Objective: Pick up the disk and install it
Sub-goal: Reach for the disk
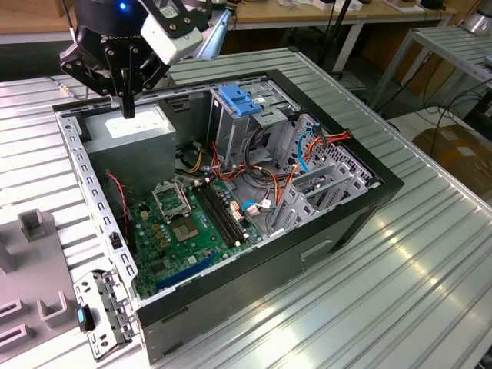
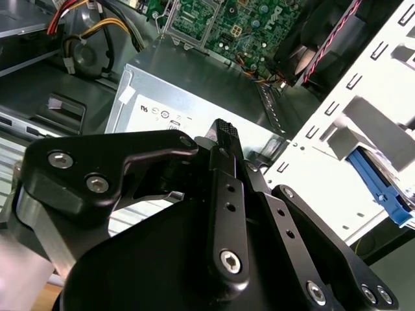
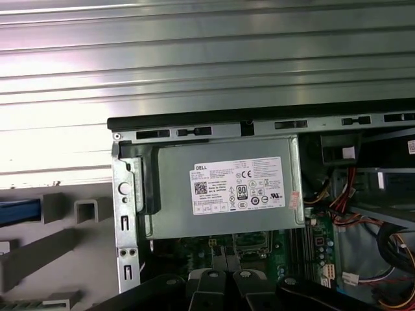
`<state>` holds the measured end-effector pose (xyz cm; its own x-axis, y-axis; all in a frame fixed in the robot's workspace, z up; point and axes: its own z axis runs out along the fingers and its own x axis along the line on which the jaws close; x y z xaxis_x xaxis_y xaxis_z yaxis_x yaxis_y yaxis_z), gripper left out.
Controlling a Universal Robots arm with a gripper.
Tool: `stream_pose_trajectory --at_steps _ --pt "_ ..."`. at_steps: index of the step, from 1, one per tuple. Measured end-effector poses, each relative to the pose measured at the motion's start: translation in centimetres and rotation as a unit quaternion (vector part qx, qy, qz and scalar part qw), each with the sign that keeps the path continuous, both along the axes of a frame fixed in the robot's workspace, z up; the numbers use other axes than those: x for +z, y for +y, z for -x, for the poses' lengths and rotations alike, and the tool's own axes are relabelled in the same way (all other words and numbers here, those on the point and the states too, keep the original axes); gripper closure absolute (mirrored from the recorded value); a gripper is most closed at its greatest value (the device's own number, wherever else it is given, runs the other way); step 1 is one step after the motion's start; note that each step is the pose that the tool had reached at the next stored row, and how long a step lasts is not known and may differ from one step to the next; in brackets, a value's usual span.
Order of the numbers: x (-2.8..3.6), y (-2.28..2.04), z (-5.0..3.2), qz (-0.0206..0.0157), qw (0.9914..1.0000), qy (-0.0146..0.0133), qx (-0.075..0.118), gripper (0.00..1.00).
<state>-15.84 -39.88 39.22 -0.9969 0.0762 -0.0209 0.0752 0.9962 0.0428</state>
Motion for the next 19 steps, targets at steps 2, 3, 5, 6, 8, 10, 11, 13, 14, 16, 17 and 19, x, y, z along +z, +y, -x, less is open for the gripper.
stream_pose_trajectory --at_steps 2,3,5,6,8,10,11,13,14,16,17,19 --pt "0.00 0.00 0.20 0.0000 1.00000 0.0000 0.000 0.89" --pt "0.00 0.00 0.29 0.0001 1.00000 0.0000 0.000 0.89" --pt "0.00 0.00 0.52 0.0000 1.00000 0.0000 0.000 0.89" --pt "-0.01 0.00 0.68 0.0000 1.00000 -0.0001 0.000 0.89" --pt "-0.01 0.00 1.01 0.0000 1.00000 0.0000 0.000 0.89" --pt "-0.01 0.00 1.17 0.0000 1.00000 0.0000 0.000 0.89" --pt "-0.01 0.00 1.24 0.0000 1.00000 0.0000 0.000 0.89" --pt "-0.02 0.00 1.55 0.0000 1.00000 0.0001 0.000 0.89" --pt "-0.03 0.00 1.61 0.0000 1.00000 0.0001 0.000 0.89" --pt "-0.04 0.00 1.79 0.0000 1.00000 0.0002 0.000 0.89" --pt "-0.04 0.00 1.85 0.0000 1.00000 0.0002 0.000 0.89" --pt "-0.05 0.00 2.03 0.0000 1.00000 0.0003 0.000 0.89"
